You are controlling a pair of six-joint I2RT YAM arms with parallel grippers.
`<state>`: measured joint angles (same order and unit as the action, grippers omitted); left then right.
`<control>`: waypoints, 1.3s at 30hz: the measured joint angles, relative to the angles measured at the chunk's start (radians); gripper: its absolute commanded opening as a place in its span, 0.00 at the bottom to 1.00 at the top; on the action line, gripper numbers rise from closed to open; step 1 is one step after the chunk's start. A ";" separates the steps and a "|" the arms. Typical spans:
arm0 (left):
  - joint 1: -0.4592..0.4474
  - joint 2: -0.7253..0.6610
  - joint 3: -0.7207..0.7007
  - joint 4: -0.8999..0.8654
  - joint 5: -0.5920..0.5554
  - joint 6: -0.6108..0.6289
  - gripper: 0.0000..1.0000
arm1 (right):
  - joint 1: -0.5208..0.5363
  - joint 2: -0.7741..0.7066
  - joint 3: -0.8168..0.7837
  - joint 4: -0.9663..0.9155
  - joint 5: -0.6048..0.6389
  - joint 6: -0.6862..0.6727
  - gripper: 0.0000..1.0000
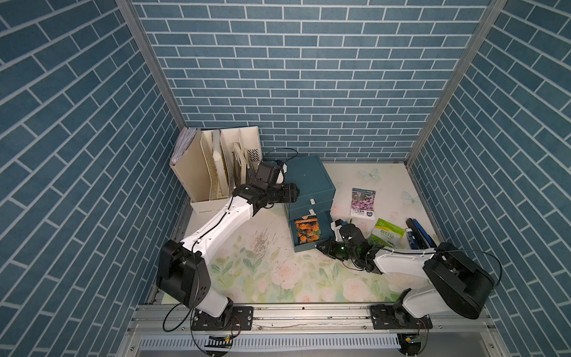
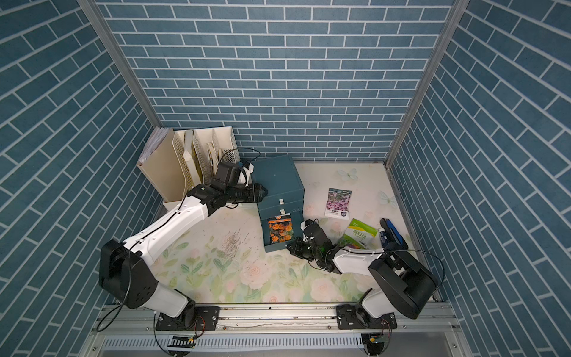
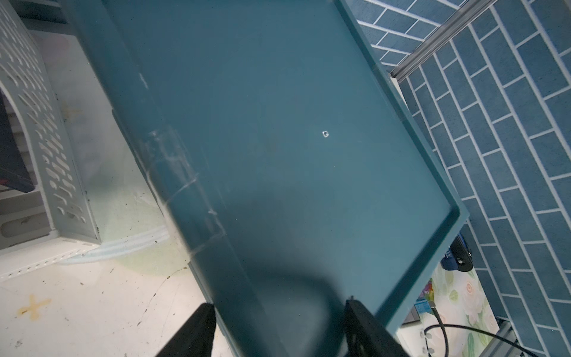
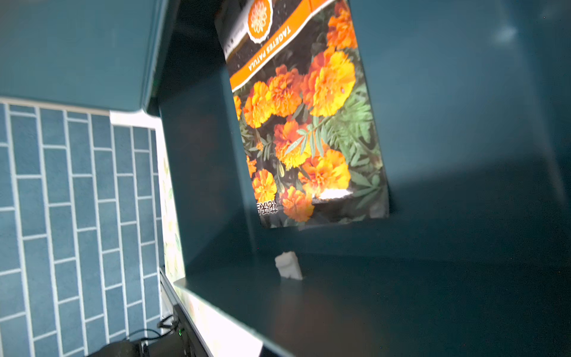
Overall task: Take the seed bags out of the drawer
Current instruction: Open the drawer in the storage box.
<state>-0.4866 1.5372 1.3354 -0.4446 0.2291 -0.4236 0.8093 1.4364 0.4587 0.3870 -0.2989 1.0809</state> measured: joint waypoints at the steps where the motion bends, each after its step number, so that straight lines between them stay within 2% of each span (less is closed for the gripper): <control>1: 0.000 0.000 0.000 0.001 0.000 0.000 0.70 | 0.005 -0.008 0.000 -0.012 -0.001 -0.005 0.00; 14: 0.000 -0.004 -0.006 0.009 -0.002 -0.003 0.70 | 0.054 -0.126 -0.041 -0.144 -0.005 -0.008 0.00; 25: 0.000 -0.004 -0.008 0.010 -0.001 -0.003 0.70 | 0.064 -0.139 -0.049 -0.150 -0.003 -0.008 0.00; 27: 0.000 -0.005 -0.008 0.010 -0.002 -0.003 0.70 | 0.065 -0.148 -0.050 -0.165 0.001 -0.007 0.14; 30: 0.000 -0.005 -0.009 0.011 -0.002 -0.003 0.70 | 0.068 -0.175 -0.050 -0.204 0.012 -0.016 0.30; 33: 0.000 -0.005 -0.009 0.011 -0.003 -0.003 0.70 | 0.069 -0.216 -0.031 -0.263 0.027 -0.031 0.39; 39: 0.000 -0.005 -0.009 0.011 -0.003 -0.003 0.70 | 0.066 -0.238 0.074 -0.360 0.034 -0.079 0.49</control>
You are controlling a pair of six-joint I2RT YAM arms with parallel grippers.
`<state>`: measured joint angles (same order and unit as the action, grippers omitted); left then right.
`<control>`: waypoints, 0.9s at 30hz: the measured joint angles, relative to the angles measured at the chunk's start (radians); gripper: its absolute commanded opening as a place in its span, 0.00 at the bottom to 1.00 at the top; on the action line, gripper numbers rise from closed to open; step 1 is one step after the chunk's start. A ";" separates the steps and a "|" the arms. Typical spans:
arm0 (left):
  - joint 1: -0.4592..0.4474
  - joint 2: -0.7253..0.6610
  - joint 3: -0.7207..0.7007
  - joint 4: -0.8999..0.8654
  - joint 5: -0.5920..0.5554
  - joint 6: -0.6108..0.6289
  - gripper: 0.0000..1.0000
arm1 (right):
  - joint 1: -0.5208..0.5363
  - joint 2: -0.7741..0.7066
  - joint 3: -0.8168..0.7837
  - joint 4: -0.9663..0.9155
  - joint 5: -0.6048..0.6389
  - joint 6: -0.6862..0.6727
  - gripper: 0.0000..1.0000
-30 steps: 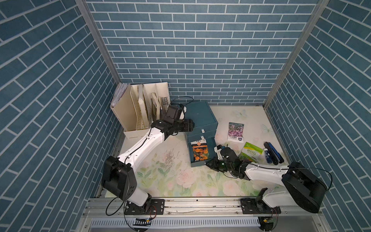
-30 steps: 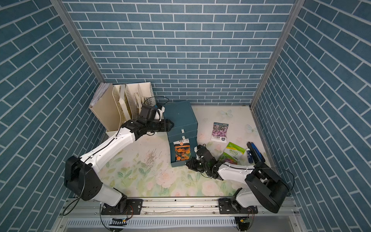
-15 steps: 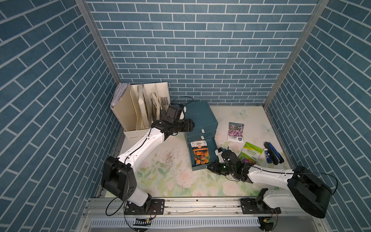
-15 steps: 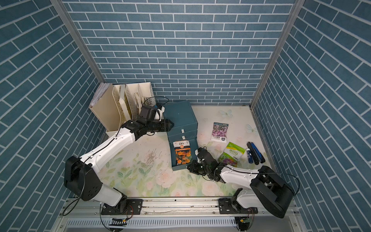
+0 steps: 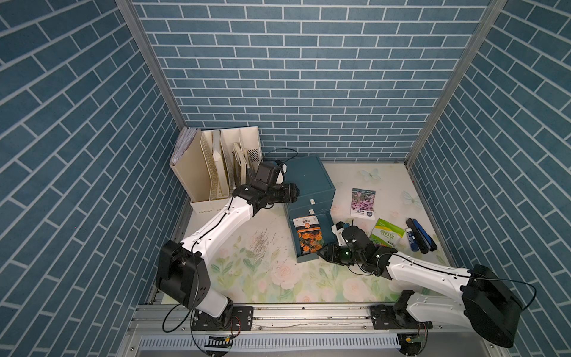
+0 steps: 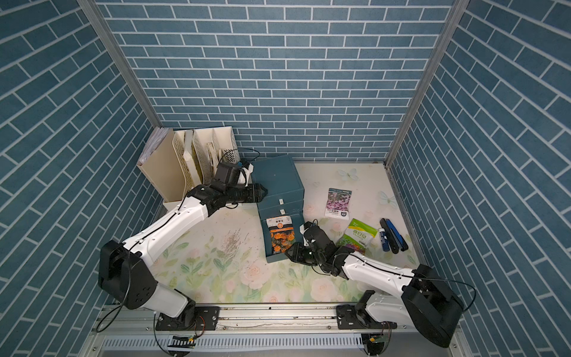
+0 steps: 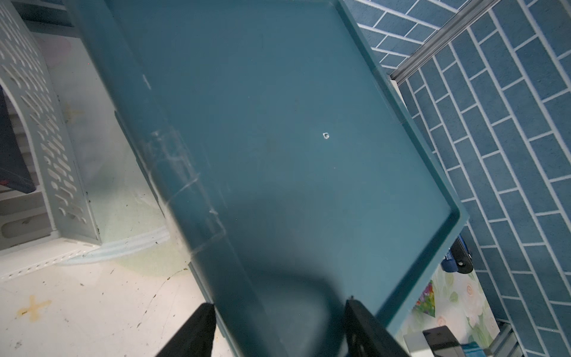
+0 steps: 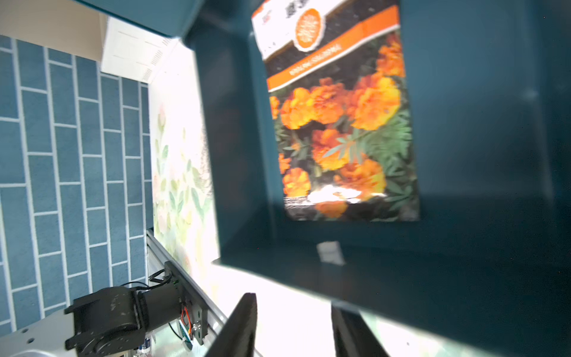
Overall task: Take the seed bags out of the drawer
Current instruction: Open the drawer in the storage box.
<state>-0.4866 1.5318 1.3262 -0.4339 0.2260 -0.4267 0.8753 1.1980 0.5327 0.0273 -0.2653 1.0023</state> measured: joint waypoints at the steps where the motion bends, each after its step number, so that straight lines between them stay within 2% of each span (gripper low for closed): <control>1: 0.000 0.000 0.000 0.000 0.000 0.000 0.70 | -0.002 0.000 0.015 -0.013 0.000 -0.011 0.51; 6: 0.000 0.000 0.000 0.000 0.000 0.000 0.70 | -0.029 0.011 0.120 -0.089 -0.002 -0.072 0.61; 17: 0.000 0.000 0.000 0.000 0.000 -0.002 0.70 | -0.111 0.132 0.293 -0.241 0.005 -0.228 0.77; 27: -0.002 0.000 0.000 0.000 0.000 -0.003 0.69 | -0.114 0.282 0.355 -0.283 0.081 -0.329 0.77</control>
<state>-0.4889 1.5318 1.3262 -0.4343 0.2260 -0.4294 0.7609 1.4799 0.8875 -0.2562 -0.1844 0.6731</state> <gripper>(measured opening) 0.696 0.773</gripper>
